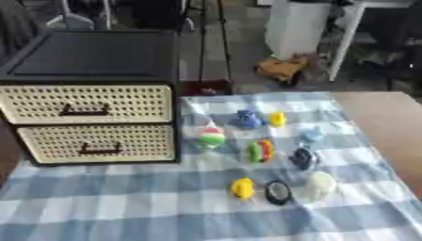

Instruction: Pick up objects from table and place into drawer.

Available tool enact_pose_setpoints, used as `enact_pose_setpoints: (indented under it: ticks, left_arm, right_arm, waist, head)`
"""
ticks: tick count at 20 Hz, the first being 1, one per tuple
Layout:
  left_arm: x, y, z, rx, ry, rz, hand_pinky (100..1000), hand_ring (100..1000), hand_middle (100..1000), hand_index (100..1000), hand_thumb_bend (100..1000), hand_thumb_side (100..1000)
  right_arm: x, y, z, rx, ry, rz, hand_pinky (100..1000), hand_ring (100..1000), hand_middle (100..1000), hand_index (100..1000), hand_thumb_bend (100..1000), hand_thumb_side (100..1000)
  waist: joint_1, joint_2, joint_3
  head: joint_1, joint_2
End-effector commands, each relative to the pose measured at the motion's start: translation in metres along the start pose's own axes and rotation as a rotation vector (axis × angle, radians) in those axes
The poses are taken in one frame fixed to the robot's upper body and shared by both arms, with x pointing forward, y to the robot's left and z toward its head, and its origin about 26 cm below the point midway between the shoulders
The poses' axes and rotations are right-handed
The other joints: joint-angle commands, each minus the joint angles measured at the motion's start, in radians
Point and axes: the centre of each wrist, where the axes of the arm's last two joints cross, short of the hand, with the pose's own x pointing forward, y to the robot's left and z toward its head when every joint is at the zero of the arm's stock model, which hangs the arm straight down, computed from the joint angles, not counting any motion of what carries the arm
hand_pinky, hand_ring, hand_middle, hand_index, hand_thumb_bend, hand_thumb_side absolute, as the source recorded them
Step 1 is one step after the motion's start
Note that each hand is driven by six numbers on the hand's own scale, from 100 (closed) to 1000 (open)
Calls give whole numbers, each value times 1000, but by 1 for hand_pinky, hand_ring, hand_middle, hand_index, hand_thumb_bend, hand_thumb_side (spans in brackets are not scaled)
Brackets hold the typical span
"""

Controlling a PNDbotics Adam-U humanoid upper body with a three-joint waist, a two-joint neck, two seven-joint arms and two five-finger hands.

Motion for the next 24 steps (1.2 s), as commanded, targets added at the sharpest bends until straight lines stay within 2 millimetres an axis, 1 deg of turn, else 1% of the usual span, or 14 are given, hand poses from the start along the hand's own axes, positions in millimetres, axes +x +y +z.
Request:
enact_pose_setpoints:
  ticks: [1,2,3,4,5,6,7,9,15,18,21,24]
  left_arm:
    - [3,3,-4,-17,-19,-14,100,100,100,858,1000,1000]
    - [3,3,-4,-19,-18,-14,100,100,100,858,1000,1000]
    - [3,3,-4,-19,-18,-13,100,100,100,860,1000,1000]
    - [4,3,-4,-19,-17,-13,100,100,100,860,1000,1000]
    - [4,3,-4,-18,-17,-13,100,100,100,860,1000,1000]
    - [4,3,-4,-17,-18,-12,100,100,100,862,1000,1000]
    - [4,3,-4,-17,-19,-12,100,100,100,861,1000,1000]
    - [4,3,-4,-17,-21,-13,100,100,100,860,1000,1000]
    - [5,3,-5,-31,-24,-28,100,100,100,858,1000,1000]
    - [6,3,-7,-44,-26,-42,100,100,100,853,1000,1000]
    - [6,6,-11,-75,-28,-94,100,100,100,842,1000,910]
    - [10,10,-19,-139,-33,-213,100,100,100,816,1000,847]
  right_arm:
    - [7,-6,-6,0,-36,1,100,293,338,887,494,874]
    - [8,-6,-6,-5,-39,-6,100,295,340,884,482,884]
    - [8,-6,-5,-16,-41,-13,100,298,342,843,352,945]
    - [7,-7,-5,-32,-41,-20,100,298,342,831,333,944]
    - [7,-8,-5,-48,-40,-24,100,295,338,803,191,948]
    - [7,-8,-5,-61,-39,-26,100,296,339,788,139,926]
    - [7,-8,-5,-68,-37,-25,100,299,341,776,195,882]
    - [7,-8,-5,-66,-35,-17,100,306,346,751,242,839]
    - [7,-9,-5,-47,-29,3,100,313,350,730,279,811]
    - [7,-9,-5,-43,-29,8,100,314,351,726,284,807]
    - [7,-9,-5,-40,-29,12,100,314,350,721,284,804]
    - [7,-9,-6,-37,-27,14,101,315,350,718,288,803]
  waist:
    - [0,-17,-2]
    - [0,-17,-2]
    - [0,-17,-2]
    - [0,-17,-2]
    - [0,-18,-2]
    - [0,-18,-2]
    - [0,-18,-3]
    - [-1,-18,-3]
    - [0,-16,-4]
    - [0,-16,-5]
    - [1,-17,-6]
    - [1,-20,-9]
  head:
    - [-2,-13]
    - [-3,-14]
    - [-4,-15]
    - [-4,-15]
    - [-4,-16]
    - [-4,-16]
    - [-5,-17]
    - [-5,-17]
    - [-2,-17]
    - [-2,-19]
    - [-3,-19]
    - [-2,-18]
